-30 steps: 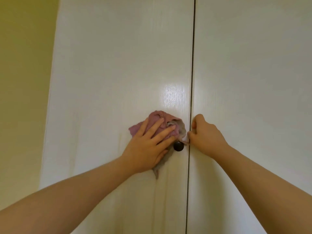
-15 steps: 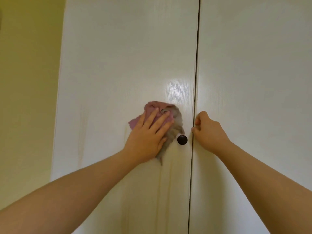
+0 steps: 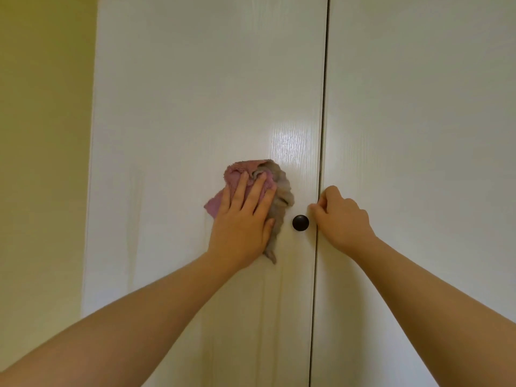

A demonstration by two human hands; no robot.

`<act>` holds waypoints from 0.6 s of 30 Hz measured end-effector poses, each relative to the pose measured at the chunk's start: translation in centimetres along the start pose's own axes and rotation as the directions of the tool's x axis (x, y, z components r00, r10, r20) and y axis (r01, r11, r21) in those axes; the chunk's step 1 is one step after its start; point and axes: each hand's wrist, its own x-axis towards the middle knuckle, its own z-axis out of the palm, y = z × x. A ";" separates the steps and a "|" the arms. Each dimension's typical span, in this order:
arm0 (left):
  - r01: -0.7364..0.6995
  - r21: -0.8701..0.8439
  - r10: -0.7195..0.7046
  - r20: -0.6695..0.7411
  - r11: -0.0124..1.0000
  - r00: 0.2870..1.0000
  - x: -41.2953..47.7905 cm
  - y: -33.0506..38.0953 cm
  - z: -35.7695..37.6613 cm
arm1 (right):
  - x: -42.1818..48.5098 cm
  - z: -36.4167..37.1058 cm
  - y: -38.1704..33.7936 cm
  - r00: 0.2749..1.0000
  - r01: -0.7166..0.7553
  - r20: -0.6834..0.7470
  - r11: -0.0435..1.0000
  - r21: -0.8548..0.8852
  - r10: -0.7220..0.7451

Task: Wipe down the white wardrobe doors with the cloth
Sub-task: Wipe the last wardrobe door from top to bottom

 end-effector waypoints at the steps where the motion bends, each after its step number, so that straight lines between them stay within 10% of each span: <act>1: 0.034 -0.027 -0.035 -0.009 0.999 0.999 -0.4 0.8 0.2 | 0.0 0.0 -0.1 1.000 -0.001 -0.004 1.000 -0.007 0.001; 8: -0.476 -0.015 0.475 0.105 0.879 0.874 -7.0 0.3 0.1 | -0.6 0.0 0.0 0.999 -0.040 0.026 0.998 0.058 0.038; 14: 0.009 -0.037 -0.008 0.042 0.999 0.999 -3.5 1.5 -0.2 | -0.9 0.4 -0.1 0.999 -0.039 0.003 0.996 0.085 0.039; 18: -0.407 -0.066 0.413 0.132 0.911 0.901 -9.2 2.7 -0.1 | -1.2 0.3 -0.2 1.000 -0.025 0.016 0.995 0.100 0.024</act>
